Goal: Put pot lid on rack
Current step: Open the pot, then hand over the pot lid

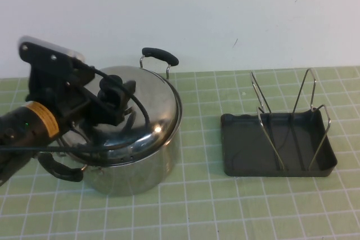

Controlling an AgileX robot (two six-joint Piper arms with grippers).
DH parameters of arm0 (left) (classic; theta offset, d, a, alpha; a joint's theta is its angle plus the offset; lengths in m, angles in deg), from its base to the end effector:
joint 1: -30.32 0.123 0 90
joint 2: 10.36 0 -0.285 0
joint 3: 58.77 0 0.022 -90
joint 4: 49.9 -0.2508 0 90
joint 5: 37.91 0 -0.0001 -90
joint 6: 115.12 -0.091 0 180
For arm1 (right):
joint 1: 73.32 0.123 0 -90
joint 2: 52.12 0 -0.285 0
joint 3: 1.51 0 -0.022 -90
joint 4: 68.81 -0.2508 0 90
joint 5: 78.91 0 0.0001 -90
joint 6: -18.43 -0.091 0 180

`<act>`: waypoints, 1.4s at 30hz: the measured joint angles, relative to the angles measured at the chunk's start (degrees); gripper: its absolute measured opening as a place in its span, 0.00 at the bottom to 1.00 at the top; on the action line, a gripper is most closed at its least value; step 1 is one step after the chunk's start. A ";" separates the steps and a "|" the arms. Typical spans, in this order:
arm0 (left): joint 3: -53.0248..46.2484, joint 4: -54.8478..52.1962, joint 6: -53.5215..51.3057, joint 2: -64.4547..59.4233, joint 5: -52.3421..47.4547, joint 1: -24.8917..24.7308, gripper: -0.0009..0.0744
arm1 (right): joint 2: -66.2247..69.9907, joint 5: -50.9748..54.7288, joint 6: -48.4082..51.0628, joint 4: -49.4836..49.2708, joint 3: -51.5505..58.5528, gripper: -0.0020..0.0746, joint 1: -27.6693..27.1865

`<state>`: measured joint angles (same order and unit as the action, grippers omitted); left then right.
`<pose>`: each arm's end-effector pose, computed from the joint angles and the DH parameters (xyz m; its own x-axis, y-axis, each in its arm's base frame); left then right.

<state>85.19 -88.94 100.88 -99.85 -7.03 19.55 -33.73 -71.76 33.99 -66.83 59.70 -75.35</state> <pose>0.2882 -0.0847 0.2642 -0.1909 0.0168 -0.9815 0.4852 0.8708 -0.0795 0.0631 -0.0026 0.2849 0.0421 -0.3028 -0.9521 0.0550 0.9522 -0.3004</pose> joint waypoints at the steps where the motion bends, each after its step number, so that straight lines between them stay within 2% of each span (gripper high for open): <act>1: 0.00 0.00 -0.43 -0.84 0.00 -0.26 0.91 | 0.00 0.42 0.00 -0.28 0.00 0.02 0.00; 3: 0.00 0.37 -1.05 -2.01 0.00 -0.68 0.88 | 0.00 0.73 0.00 -0.81 0.00 0.02 0.00; 5: 0.00 1.43 -1.83 -2.78 0.00 -0.82 0.80 | 0.00 0.82 0.00 -1.05 0.00 0.02 0.00; 7: 0.10 2.64 -2.52 -3.38 -0.15 -0.86 0.67 | 0.00 0.82 0.00 -1.05 0.00 0.02 0.00; 9: 0.14 3.60 -3.02 -3.53 -0.17 -0.86 0.49 | 0.00 0.86 0.00 -1.05 0.00 0.02 0.00; 10: 0.23 3.99 -3.37 -3.63 -0.19 -0.86 0.44 | 0.00 0.86 0.00 -1.05 0.00 0.02 0.00; 20: 0.27 4.35 -3.97 -1.29 2.53 -0.95 0.45 | 0.00 1.31 0.33 -2.63 -0.26 0.02 0.00; 27: 0.27 5.13 -2.70 11.08 9.88 -0.95 0.45 | 0.00 9.05 2.46 -10.06 -9.73 0.02 0.18; 31: 0.27 5.13 0.64 17.27 19.83 -1.08 0.45 | 0.78 18.27 12.90 -21.98 -18.19 0.02 1.27; 36: 0.27 5.13 7.63 21.10 28.54 -2.31 0.45 | 5.75 32.52 29.92 -47.31 -23.47 0.02 1.37; 38: 0.27 5.40 8.73 21.58 29.94 -4.57 0.45 | 8.95 38.23 36.45 -58.71 -23.62 0.02 1.37; 42: 0.27 7.77 6.56 21.47 29.86 -11.22 0.45 | 15.90 48.35 45.92 -73.56 -23.62 0.02 1.37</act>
<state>85.47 -81.17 107.43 -78.38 22.83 8.33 -17.83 -23.42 79.92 -140.39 36.08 -73.98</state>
